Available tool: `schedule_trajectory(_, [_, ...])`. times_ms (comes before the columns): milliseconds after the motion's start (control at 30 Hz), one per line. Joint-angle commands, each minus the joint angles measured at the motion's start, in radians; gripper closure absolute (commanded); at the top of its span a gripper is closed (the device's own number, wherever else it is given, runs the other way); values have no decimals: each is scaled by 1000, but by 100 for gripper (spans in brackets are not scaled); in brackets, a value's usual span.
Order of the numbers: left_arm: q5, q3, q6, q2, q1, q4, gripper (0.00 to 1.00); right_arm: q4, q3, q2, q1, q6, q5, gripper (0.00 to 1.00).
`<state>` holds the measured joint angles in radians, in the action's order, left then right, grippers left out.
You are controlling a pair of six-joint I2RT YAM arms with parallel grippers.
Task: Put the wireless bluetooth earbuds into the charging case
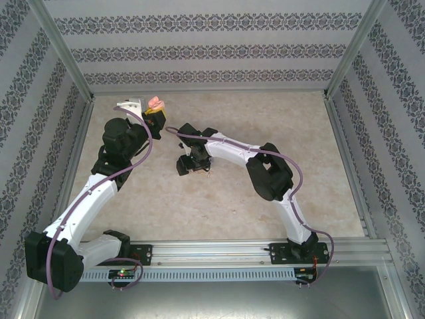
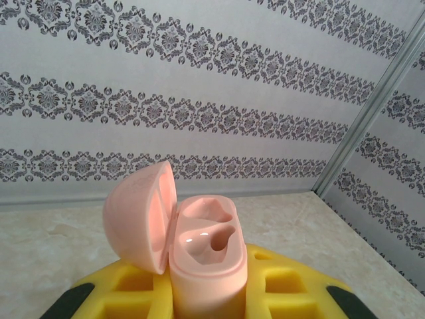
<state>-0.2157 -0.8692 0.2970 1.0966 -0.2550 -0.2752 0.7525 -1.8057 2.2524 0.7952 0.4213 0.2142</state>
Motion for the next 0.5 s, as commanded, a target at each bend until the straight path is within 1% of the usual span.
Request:
schedule_trajectory(0, [-2,4,18,-19,2,-30,100,12,8,-18,18,31,7,35])
schedule_trajectory(267, [-7,7,18,-19,1,-32,100,6,38,-86,32,57,5,35])
schedule_trajectory(400, [-5,5,17,-17,1,-35,100,35,25,-97,32,92,-68,35])
schedule_trajectory(467, [-5,3,19,-16,2,-35,100,78,0,-83,32,135,-134,36])
